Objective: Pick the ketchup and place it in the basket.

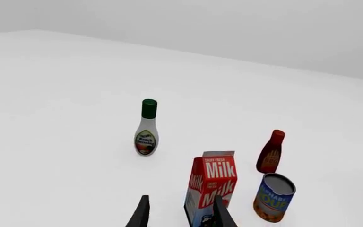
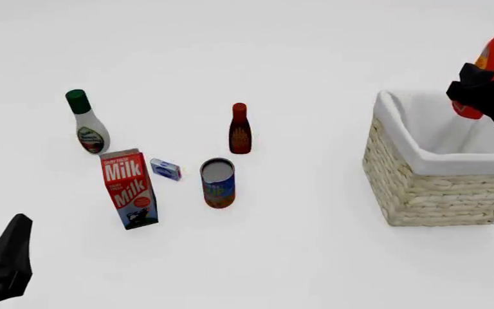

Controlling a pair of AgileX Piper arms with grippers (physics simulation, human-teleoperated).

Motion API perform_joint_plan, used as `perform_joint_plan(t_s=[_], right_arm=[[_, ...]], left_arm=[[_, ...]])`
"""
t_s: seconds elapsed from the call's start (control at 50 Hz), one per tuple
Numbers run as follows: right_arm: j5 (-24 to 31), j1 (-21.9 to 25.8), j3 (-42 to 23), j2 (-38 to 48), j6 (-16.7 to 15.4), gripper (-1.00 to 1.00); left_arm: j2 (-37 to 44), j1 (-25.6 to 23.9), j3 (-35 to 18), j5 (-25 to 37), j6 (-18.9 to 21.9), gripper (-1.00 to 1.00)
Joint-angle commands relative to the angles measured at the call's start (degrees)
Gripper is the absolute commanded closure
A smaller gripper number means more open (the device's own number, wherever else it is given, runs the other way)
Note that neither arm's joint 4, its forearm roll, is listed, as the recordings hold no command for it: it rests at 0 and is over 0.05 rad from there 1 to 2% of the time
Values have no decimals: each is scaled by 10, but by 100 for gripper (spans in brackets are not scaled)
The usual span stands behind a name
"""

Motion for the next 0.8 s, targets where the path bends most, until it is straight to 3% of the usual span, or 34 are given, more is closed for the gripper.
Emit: perform_joint_plan(t_s=[0.02, 0.8], right_arm=[[-17, -14, -2, 23, 8, 100], [-42, -47, -13, 111, -4, 100]], left_arm=[[11, 1, 3, -12, 3, -100], [65, 10, 8, -62, -8, -100]])
